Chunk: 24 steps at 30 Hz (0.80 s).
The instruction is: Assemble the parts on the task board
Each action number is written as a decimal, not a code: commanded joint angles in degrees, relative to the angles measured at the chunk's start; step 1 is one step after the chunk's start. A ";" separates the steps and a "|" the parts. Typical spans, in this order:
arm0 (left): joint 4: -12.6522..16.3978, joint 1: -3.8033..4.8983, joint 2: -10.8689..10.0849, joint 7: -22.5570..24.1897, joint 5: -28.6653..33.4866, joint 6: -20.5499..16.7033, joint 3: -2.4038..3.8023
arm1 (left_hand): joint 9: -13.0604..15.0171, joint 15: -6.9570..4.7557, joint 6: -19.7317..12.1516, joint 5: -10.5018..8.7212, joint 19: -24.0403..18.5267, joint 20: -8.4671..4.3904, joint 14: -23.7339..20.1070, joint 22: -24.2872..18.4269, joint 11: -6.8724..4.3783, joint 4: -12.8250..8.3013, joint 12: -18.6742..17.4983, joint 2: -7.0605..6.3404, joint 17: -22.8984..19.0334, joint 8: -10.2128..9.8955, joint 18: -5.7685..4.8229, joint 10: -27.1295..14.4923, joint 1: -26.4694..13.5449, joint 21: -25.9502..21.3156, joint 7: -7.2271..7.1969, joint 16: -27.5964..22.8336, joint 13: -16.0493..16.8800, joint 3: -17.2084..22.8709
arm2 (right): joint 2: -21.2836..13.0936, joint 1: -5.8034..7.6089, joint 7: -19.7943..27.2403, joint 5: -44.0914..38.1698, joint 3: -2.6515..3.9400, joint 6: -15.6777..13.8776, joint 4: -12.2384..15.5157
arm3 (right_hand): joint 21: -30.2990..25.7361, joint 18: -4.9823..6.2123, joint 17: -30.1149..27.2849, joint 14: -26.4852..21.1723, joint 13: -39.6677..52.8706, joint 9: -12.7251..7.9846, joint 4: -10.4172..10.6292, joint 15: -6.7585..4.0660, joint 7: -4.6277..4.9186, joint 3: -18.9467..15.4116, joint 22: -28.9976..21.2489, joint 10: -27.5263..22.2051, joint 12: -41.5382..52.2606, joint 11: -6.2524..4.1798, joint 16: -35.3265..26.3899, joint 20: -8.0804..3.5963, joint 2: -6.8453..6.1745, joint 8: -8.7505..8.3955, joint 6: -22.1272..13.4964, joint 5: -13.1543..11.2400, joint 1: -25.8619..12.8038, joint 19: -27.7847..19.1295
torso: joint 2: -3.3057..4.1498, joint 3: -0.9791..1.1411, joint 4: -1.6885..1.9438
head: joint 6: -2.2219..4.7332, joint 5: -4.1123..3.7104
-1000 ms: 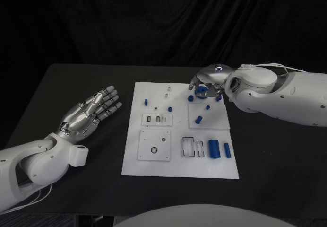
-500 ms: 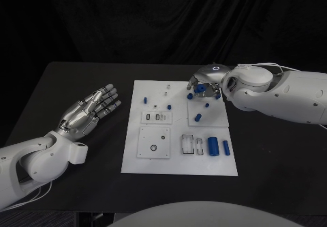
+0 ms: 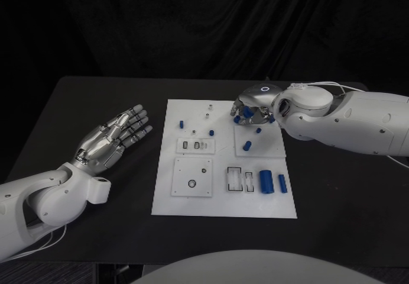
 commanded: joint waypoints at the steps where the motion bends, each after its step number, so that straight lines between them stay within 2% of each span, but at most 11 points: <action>1: -0.06 0.11 0.12 9.01 0.27 1.25 0.00 | 0.08 0.53 0.10 0.37 0.20 0.50 0.01 0.04 0.53 -0.14 0.41 0.04 0.00 -0.01 0.45 0.14 0.04 0.29 0.48 0.30 0.03 0.45 | 0.32 -0.31 0.77 0.19 0.03 -0.36 -0.54 | 0.34 -1.04 0.03 0.07 0.10 0.26 -0.28 0.24 -0.28 0.77 10.51 0.60 0.30 -0.04 0.31 0.18 0.03 -0.05 0.81 0.28 -0.20 3.18 | -0.06 -0.01 -0.01 | -0.13 0.09; 4: -0.24 0.11 0.18 8.82 0.27 1.44 -0.06 | 0.11 0.86 0.34 1.04 0.34 0.76 0.35 0.08 0.64 -0.54 0.58 -0.07 0.07 0.06 0.39 0.23 0.58 0.39 0.56 0.58 0.05 1.10 | 0.78 -0.57 1.03 0.20 0.03 -0.47 -1.10 | 0.29 -1.02 0.28 -0.03 0.18 0.82 -0.65 0.32 -0.59 1.66 10.46 1.05 0.37 -0.09 0.37 0.26 0.18 0.53 2.19 1.37 0.11 3.11 | -0.07 -0.01 -0.01 | -0.18 0.08; 8: -0.57 0.11 0.38 8.56 0.27 1.74 -0.17 | 0.14 1.06 0.49 1.30 0.40 0.88 0.52 0.09 0.63 -0.67 0.65 -0.16 0.09 0.10 0.33 0.29 0.75 0.43 0.62 0.72 0.06 1.30 | 1.41 -0.85 1.42 0.20 0.03 -0.76 -1.75 | 0.28 -1.02 0.52 -0.08 0.39 1.64 -1.05 0.39 -0.45 2.50 10.49 1.94 0.71 -0.30 0.44 0.36 0.44 1.40 4.12 1.37 0.20 3.10 | -0.11 0.00 0.03 | -0.31 0.03; 17: -1.13 0.10 0.69 8.25 0.27 2.23 -0.36 | 0.14 1.22 0.51 1.74 0.43 1.00 0.53 0.09 0.76 -0.89 0.62 -0.21 0.06 0.11 0.27 0.28 1.01 0.45 0.72 0.80 0.05 1.60 | 1.98 -1.17 1.70 0.21 0.04 -2.40 -2.58 | 0.26 -1.01 0.92 -0.14 0.91 3.81 -3.60 0.16 0.63 4.86 10.56 4.87 1.70 -1.22 0.46 0.21 1.62 3.31 7.93 2.29 2.15 3.08 | -0.21 -0.05 -0.05 | -0.45 0.28; 19: -1.21 0.09 0.66 8.25 0.27 2.39 -0.40 | 0.13 1.29 0.51 1.94 0.48 1.05 0.54 0.10 0.83 -1.29 0.68 -0.60 0.03 0.10 0.25 0.31 1.28 0.49 0.79 0.87 0.06 1.70 | 1.98 -1.19 1.89 0.21 0.04 -3.09 -2.70 | 0.27 -1.02 1.14 -0.11 1.04 4.34 -4.53 -0.04 1.06 5.45 10.61 5.68 1.92 -1.47 0.51 0.06 1.75 3.61 8.45 2.60 2.88 3.10 | -0.21 -0.04 -0.04 | -0.35 0.37; 24: -1.34 0.09 0.56 8.14 0.27 2.66 -0.53 | 0.14 1.33 0.55 1.97 0.54 1.09 0.58 0.11 0.82 -1.64 0.70 -0.99 0.01 0.11 0.25 0.35 1.45 0.52 0.83 0.94 0.07 1.68 | 1.87 -1.17 2.44 0.21 0.04 -5.34 -2.81 | 0.24 -1.01 1.42 -0.05 1.29 5.62 -5.35 -0.37 1.73 5.79 10.64 7.21 2.24 -1.94 0.50 -0.26 1.87 4.42 9.64 1.99 2.75 3.08 | -0.19 -0.08 0.01 | -0.12 0.46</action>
